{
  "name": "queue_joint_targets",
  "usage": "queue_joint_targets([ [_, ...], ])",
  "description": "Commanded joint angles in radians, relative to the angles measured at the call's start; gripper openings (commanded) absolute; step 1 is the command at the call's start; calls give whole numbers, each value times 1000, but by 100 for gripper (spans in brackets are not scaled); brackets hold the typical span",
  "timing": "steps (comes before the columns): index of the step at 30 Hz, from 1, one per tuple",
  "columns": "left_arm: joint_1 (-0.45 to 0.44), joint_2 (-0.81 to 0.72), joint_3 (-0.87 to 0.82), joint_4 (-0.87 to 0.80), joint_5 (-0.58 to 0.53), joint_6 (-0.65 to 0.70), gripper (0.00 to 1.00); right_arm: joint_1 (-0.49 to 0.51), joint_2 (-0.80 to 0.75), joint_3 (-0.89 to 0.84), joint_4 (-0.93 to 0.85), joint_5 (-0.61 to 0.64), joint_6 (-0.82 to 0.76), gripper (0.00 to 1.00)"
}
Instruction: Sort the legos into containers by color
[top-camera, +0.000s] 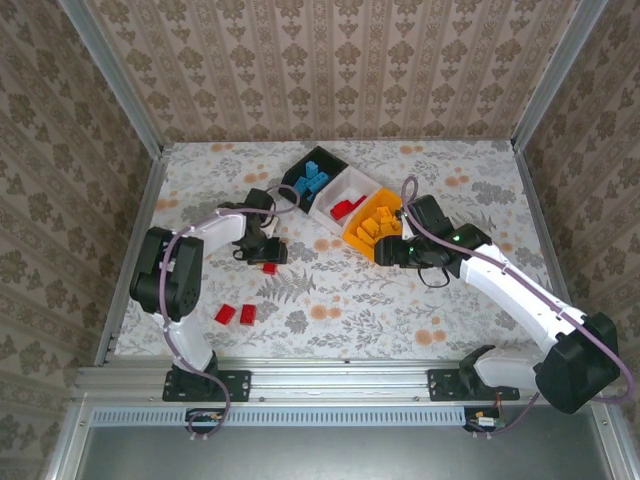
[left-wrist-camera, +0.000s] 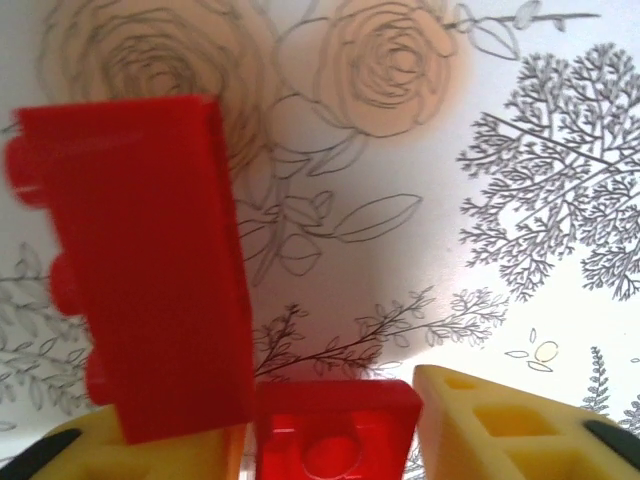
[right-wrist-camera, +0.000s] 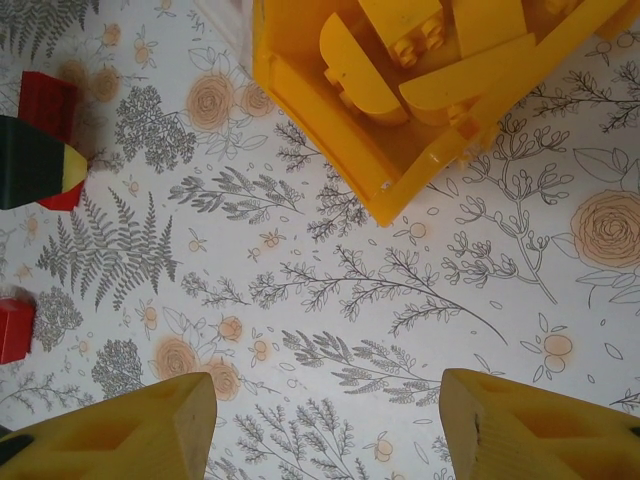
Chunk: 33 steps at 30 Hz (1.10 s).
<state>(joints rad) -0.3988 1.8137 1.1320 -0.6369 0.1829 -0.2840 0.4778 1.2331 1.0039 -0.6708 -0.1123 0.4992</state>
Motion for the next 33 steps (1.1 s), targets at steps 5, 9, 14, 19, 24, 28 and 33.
queue_joint_targets([
  [5, -25, 27, 10, -13, -11, 22, 34, -5, -26, -4, 5, 18, 19, 63],
  [9, -25, 0, 14, -24, -5, 19, 30, -5, -36, 8, -8, 23, 19, 63],
  [14, -28, -75, 65, -40, 52, -8, 31, -5, -67, 22, -39, 35, 10, 63],
  [19, -38, -93, 208, 30, 186, -80, 31, -14, -140, 4, -85, 60, 4, 63],
  [24, -50, 2, 392, 162, 285, -214, 32, -22, -238, -39, -134, 77, 21, 63],
  [28, -116, 140, 547, 272, 320, -313, 32, -24, -322, -86, -150, 79, 52, 63],
  [33, -162, 346, 798, 240, 318, -323, 32, -25, -392, -123, -169, 85, 73, 63],
])
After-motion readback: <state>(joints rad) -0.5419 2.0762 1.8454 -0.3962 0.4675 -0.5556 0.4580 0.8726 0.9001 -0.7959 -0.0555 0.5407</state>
